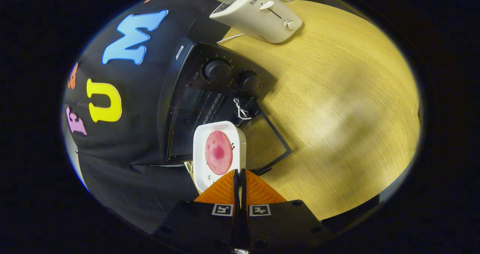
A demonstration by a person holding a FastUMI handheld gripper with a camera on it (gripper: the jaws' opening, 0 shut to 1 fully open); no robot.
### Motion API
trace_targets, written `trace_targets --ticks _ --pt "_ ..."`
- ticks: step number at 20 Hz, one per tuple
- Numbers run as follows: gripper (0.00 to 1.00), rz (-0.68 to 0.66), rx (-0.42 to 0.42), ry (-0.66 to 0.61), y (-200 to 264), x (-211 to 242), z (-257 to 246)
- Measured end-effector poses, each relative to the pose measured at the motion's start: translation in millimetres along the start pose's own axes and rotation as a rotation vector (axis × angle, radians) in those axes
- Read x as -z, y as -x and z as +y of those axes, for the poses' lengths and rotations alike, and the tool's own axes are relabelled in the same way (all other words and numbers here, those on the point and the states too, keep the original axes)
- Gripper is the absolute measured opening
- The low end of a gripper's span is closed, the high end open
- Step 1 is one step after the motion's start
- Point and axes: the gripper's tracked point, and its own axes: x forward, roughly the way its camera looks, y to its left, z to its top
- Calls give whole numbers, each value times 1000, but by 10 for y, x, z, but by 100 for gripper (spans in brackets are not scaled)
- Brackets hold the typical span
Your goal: Open the toaster oven, put the food inside, and close the toaster oven door.
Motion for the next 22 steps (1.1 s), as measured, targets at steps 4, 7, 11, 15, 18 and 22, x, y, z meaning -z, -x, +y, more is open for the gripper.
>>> trace_targets --ticks 4,7,11,15,18,22 --pt "2 -26 -13 -55 -313 -44 119" --pt "2 -104 9 -62 -512 -136 142" --pt "2 -188 9 -122 -680 -301 237" --pt "2 -245 -3 -191 -884 -426 401" --pt "2 -260 -4 -213 -1021 -442 514" --pt "2 -289 2 -200 -1154 -444 628"
